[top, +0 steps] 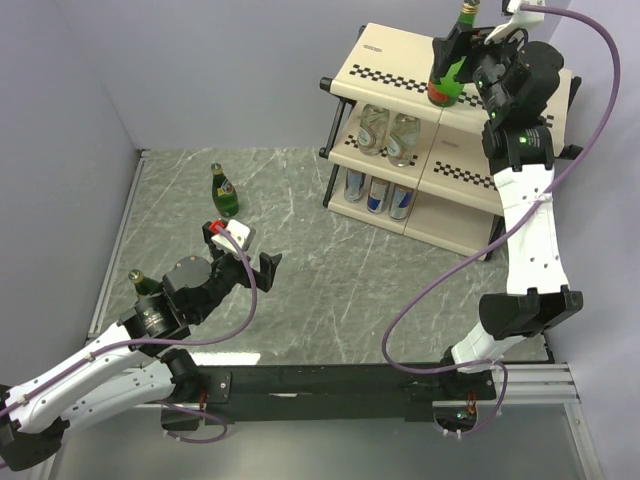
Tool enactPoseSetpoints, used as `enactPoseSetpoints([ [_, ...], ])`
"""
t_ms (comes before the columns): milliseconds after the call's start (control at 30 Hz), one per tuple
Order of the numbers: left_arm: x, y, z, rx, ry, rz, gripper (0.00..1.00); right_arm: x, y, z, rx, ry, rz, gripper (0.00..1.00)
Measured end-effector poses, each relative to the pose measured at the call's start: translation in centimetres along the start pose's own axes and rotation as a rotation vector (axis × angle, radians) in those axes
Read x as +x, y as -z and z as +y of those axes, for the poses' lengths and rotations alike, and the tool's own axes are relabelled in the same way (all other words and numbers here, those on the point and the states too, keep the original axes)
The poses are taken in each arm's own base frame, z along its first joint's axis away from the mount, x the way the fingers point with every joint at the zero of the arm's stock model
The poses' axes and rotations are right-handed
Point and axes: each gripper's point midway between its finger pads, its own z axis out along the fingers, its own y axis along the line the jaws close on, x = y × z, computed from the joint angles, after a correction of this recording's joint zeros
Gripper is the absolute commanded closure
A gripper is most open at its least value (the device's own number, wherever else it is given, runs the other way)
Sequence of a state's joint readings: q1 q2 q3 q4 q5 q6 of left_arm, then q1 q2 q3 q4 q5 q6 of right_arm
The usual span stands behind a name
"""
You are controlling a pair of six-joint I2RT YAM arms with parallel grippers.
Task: Place and organize the beverage onto the shelf
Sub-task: Place the drink on the shelf, then pick up the drink from the center of the board.
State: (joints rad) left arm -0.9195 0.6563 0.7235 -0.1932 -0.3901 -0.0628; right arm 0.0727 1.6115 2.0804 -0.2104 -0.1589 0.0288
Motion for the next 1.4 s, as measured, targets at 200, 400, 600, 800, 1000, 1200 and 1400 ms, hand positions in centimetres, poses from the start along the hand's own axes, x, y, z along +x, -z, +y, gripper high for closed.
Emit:
enactPoseSetpoints([
  [200,0.0,0.0,0.0,0.000,0.000,0.000,0.01,-1.8,0.7,0.2,-0.010,0.004,-0.033,0.11],
  [400,0.0,0.0,0.0,0.000,0.001,-0.001,0.01,-4.3,1.8,0.7,-0.021,0.007,-0.080,0.11],
  [600,-0.2,0.2,0.1,0.000,0.004,-0.008,0.01,-7.2,3.3,1.2,-0.033,0.014,-0.133,0.10],
  [800,-0.2,0.2,0.1,0.000,0.004,-0.008,0.01,-10.6,5.8,1.8,-0.043,0.025,-0.192,0.09],
  [1000,-0.4,0.3,0.2,-0.004,0.008,-0.016,0.01,-12.8,9.6,2.3,-0.040,0.060,-0.217,0.09],
  [1200,-0.4,0.3,1.1,-0.038,0.023,-0.017,0.01,-10.1,16.6,5.0,-0.168,0.184,-0.133,0.14],
  [1400,-0.5,0.0,3.3,-0.118,0.080,-0.020,0.00,-2.6,22.7,9.3,-0.427,0.229,-0.018,0.20],
])
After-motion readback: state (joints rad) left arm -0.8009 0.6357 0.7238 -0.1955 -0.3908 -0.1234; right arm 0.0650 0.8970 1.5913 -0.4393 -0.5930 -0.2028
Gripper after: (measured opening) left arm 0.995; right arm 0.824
